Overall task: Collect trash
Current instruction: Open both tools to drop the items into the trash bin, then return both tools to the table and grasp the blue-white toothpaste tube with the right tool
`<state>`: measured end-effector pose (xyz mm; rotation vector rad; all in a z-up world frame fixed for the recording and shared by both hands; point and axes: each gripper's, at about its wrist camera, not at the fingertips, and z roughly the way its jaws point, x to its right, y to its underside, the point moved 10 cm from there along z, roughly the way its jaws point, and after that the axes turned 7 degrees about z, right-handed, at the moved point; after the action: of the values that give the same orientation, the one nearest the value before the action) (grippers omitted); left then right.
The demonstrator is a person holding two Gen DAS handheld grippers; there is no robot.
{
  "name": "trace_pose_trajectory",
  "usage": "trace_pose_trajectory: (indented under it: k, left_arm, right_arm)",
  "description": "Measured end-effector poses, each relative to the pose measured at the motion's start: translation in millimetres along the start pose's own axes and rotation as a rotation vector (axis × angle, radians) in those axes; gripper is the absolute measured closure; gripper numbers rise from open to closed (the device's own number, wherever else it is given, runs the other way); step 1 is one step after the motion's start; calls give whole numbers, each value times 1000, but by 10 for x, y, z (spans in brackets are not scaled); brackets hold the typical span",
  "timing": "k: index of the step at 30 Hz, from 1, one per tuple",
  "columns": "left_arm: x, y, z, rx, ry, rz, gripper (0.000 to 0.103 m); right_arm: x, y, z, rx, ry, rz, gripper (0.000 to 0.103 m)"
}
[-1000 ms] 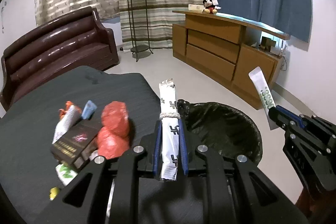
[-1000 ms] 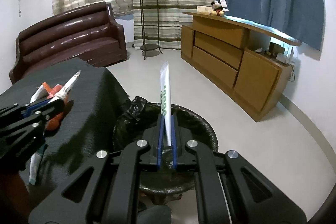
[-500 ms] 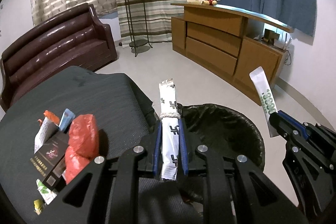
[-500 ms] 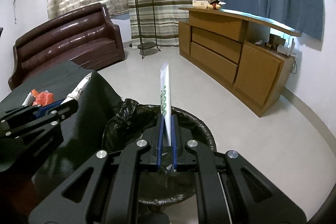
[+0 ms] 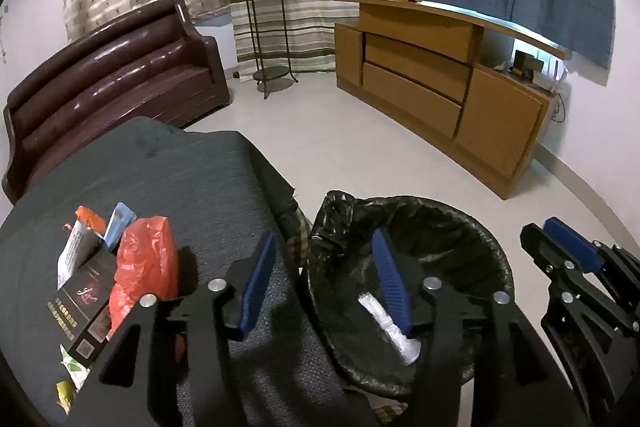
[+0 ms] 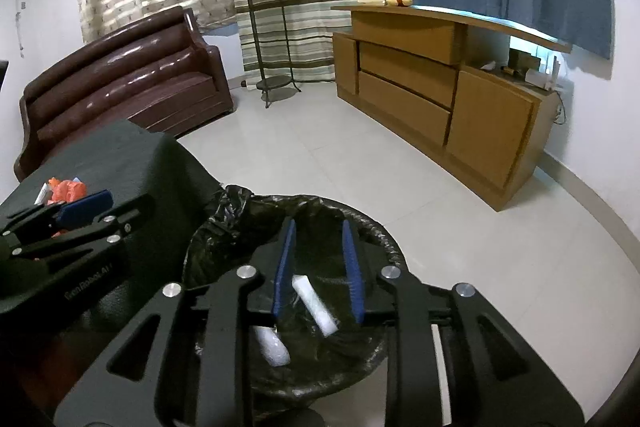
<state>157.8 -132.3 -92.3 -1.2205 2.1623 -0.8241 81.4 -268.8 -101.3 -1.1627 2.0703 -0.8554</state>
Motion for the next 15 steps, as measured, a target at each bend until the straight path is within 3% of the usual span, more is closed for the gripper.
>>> trace_pose_trajectory:
  k: [9, 15]
  left_arm:
    - [-113, 10, -126, 14, -12, -16, 46]
    - [-258, 81, -309, 16, -20, -33, 45]
  right_arm:
    - [37, -20, -122, 38, 51, 19, 30]
    - [-85, 62, -207, 7, 39, 4, 28]
